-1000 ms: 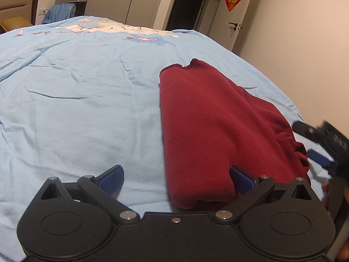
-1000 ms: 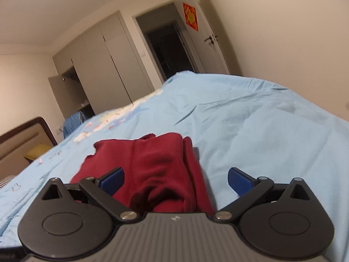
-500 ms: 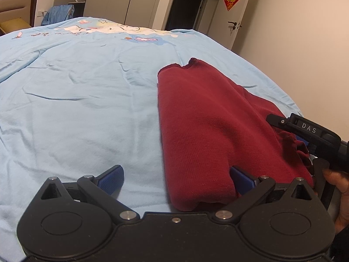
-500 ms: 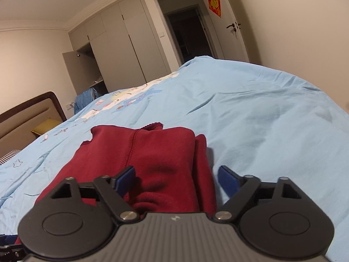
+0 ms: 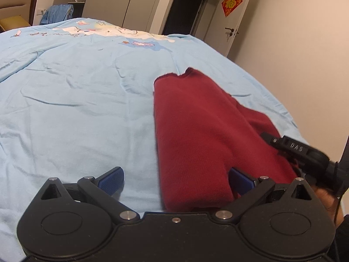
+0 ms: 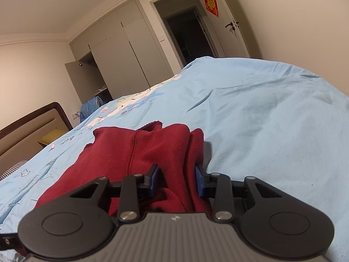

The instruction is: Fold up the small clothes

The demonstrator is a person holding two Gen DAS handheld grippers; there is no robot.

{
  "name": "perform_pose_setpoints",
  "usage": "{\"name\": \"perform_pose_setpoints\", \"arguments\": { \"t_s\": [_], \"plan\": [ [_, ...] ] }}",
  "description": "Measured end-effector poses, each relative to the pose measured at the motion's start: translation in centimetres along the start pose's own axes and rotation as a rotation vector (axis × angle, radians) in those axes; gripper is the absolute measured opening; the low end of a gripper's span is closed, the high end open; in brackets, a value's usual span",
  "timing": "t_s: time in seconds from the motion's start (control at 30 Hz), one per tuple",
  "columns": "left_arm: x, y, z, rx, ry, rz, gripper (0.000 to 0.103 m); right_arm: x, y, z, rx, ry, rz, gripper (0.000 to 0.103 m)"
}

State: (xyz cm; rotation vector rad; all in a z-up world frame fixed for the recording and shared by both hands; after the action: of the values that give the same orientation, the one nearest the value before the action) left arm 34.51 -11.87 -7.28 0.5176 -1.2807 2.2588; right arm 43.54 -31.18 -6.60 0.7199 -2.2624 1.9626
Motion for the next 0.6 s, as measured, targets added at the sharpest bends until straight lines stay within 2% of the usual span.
{"name": "perform_pose_setpoints", "arguments": {
  "t_s": [0.2, 0.33, 0.43, 0.6],
  "plan": [
    [0.8, -2.0, 0.1, 0.009, 0.021, 0.063, 0.102, 0.0, 0.1, 0.0, -0.005, 0.0, -0.001, 0.038],
    [0.2, -3.8, -1.7, 0.065, -0.044, 0.078, 0.102, 0.0, 0.1, 0.0, -0.005, 0.0, -0.001, 0.038],
    [-0.8, -4.9, -2.7, 0.086, -0.071, 0.058, 0.102, 0.0, 0.1, 0.0, -0.005, 0.0, -0.001, 0.039],
    [-3.1, -5.6, -2.6, 0.125, -0.021, -0.021, 0.099, 0.0, 0.2, 0.0, -0.009, 0.001, -0.004, 0.039]
  ]
}}
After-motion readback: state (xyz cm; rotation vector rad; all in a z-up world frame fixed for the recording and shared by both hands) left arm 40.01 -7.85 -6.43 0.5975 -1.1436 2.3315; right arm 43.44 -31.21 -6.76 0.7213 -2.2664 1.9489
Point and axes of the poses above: each gripper's, at about its wrist camera, not at the fingertips, and x roughly against the way its jaws point, z to its right, y to its underside, the point moved 8 cm from there along -x, roughly the way its jaws point, and after that the axes turned 15 degrees about x, right-handed, at the moved point
